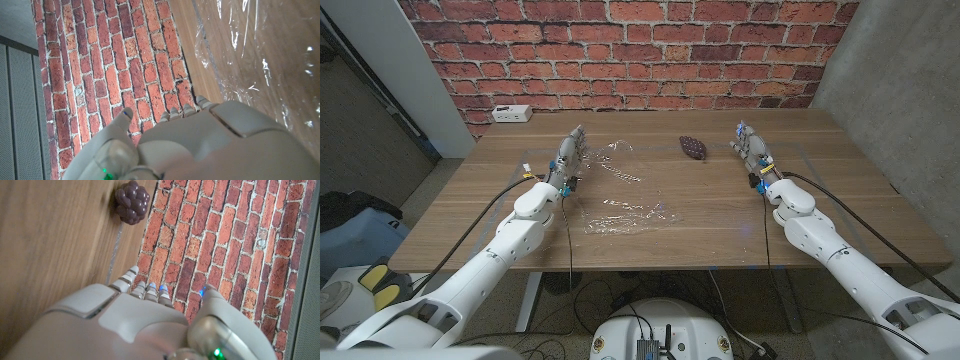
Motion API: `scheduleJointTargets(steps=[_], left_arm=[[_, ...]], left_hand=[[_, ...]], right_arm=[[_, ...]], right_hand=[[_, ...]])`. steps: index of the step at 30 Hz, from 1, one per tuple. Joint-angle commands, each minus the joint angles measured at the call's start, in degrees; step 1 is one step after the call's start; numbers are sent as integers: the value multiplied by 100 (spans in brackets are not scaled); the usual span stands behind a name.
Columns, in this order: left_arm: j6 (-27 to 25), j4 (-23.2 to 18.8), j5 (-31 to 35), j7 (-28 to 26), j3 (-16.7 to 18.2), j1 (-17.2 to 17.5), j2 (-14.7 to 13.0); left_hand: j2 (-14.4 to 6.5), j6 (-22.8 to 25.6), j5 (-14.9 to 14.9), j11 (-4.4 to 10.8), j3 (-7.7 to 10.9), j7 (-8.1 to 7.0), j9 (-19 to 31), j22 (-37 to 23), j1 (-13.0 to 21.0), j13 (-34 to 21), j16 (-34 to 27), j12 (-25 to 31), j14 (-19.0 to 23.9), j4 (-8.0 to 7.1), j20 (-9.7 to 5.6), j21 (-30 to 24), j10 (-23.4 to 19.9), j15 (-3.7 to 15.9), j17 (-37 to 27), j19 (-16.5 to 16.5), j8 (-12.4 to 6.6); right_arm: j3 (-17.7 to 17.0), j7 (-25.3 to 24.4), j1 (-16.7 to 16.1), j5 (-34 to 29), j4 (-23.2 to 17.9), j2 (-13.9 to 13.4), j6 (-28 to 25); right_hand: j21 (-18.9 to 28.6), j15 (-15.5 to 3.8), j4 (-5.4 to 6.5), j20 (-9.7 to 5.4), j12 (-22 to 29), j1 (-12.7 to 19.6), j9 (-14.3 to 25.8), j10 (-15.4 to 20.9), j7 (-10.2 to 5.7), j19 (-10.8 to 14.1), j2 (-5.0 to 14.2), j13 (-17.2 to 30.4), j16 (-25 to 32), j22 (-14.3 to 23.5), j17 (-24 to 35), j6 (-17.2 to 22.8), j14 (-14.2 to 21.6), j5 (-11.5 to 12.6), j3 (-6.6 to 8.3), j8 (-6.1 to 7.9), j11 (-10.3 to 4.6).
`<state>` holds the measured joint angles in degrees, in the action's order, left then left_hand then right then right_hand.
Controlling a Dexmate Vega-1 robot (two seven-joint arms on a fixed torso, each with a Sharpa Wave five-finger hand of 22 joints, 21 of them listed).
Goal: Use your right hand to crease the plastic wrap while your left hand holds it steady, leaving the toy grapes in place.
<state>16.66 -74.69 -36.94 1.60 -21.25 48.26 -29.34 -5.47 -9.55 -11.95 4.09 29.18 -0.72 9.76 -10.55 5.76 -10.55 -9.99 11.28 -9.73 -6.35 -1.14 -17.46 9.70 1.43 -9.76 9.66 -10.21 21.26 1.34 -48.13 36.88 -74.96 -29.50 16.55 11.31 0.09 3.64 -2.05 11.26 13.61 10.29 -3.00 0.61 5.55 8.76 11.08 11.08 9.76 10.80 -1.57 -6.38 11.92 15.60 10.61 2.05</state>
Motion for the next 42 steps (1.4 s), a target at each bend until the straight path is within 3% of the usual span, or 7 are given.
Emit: scheduleJointTargets(steps=[1,12,23,26,28,31,42], left_arm=[[90,-125,278,-179,-63,77,-91],[94,-683,1487,-1118,-223,297,-440],[-121,-1333,2400,-1988,-227,693,-629],[-176,-1541,2657,-2241,-214,854,-669],[-201,-1597,2713,-2287,-205,899,-675],[-284,-1761,2932,-2431,-208,1018,-728],[-535,-2356,3501,-2819,-115,1487,-913]], left_hand=[[-63,-782,-38,30,42,-23,14,-32,8,-11,-33,43,-835,13,25,-19,986,5,-6,243,-27],[-87,-554,-29,-38,42,-48,18,-31,53,-9,-66,117,-675,66,128,1,736,-56,1,194,-83],[-68,22,23,-227,27,-299,30,-55,108,-12,-118,221,-282,154,921,57,218,-349,-11,163,-162],[-52,218,49,-409,18,-386,33,-70,101,-19,-147,259,-91,166,1154,74,16,-540,-24,158,-170],[-49,267,55,-465,17,-374,33,-74,101,-21,-145,269,-58,170,1203,72,-40,-570,-26,141,-170],[-53,339,65,-286,25,-379,34,-83,109,-26,-126,268,-19,186,1251,88,-114,-601,-28,150,-151],[-54,483,78,-298,39,-393,37,-90,132,-30,-113,267,60,221,1296,99,-232,-619,-29,126,-142]], right_arm=[[43,-190,-83,-187,-165,-78,-58],[199,-611,-169,-790,-572,-349,-263],[299,-919,-246,-1282,-983,-593,-522],[341,-960,-266,-1458,-1090,-688,-568],[345,-990,-275,-1499,-1133,-708,-615],[376,-1024,-284,-1639,-1224,-784,-683],[440,-1178,-387,-2099,-1663,-1050,-959]], right_hand=[[16,27,-51,21,34,101,24,-44,6,48,-14,12,16,26,0,-40,-32,25,71,22,35],[-2,163,-260,210,55,352,25,40,-37,5,17,12,17,27,-22,11,29,-5,223,45,153],[20,292,-514,431,90,633,33,180,-166,39,22,21,59,37,-23,218,201,-71,391,102,206],[26,288,-541,438,100,663,35,210,-189,53,25,23,69,38,-22,241,236,-77,410,107,210],[31,283,-558,441,102,682,36,220,-198,66,27,24,73,39,-22,249,252,-81,422,108,201],[34,281,-582,439,103,708,37,230,-203,73,28,25,73,39,-21,261,263,-87,438,109,219],[41,270,-658,425,114,792,41,285,-207,96,42,29,75,42,-17,320,296,-108,493,117,239]])
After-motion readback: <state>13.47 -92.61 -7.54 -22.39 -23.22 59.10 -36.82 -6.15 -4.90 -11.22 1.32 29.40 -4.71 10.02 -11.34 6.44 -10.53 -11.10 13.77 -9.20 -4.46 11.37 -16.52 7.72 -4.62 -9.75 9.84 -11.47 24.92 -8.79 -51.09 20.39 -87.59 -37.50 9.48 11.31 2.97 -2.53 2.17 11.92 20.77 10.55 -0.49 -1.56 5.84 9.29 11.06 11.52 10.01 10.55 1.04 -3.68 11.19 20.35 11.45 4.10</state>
